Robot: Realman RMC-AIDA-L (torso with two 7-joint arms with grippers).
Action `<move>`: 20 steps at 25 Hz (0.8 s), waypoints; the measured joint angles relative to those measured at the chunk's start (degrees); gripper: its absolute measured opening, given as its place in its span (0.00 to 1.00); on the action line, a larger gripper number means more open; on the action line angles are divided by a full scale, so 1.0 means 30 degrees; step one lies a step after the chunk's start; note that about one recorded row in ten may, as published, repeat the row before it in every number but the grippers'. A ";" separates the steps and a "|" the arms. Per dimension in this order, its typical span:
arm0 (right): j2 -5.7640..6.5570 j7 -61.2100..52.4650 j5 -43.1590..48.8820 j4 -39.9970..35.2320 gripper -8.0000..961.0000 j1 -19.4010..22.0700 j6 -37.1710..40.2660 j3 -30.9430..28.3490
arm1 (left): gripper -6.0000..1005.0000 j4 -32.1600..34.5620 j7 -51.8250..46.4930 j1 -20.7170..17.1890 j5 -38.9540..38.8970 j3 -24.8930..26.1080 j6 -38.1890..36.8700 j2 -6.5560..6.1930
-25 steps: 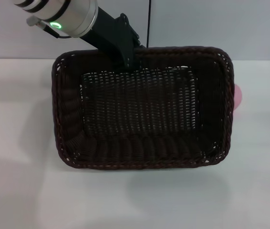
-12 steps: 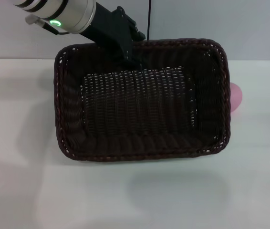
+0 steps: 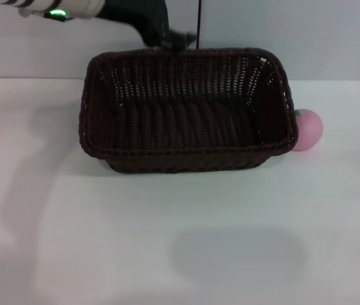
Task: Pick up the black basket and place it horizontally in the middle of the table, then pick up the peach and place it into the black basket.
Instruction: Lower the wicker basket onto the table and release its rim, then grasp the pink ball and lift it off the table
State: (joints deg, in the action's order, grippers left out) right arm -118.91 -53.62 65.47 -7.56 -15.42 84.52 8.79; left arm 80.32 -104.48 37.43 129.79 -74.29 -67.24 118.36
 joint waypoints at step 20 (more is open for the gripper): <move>0.0614 -0.7116 1.1435 -0.8769 0.61 -0.0540 0.0815 0.1157 | 0.81 -0.7898 1.6942 -0.8532 -2.9925 -0.0242 -0.0872 0.0011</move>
State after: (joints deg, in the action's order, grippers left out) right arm -117.07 -74.97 99.78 -33.86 -17.04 86.97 12.27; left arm 56.62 -53.65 11.83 40.02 -75.01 -69.86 118.39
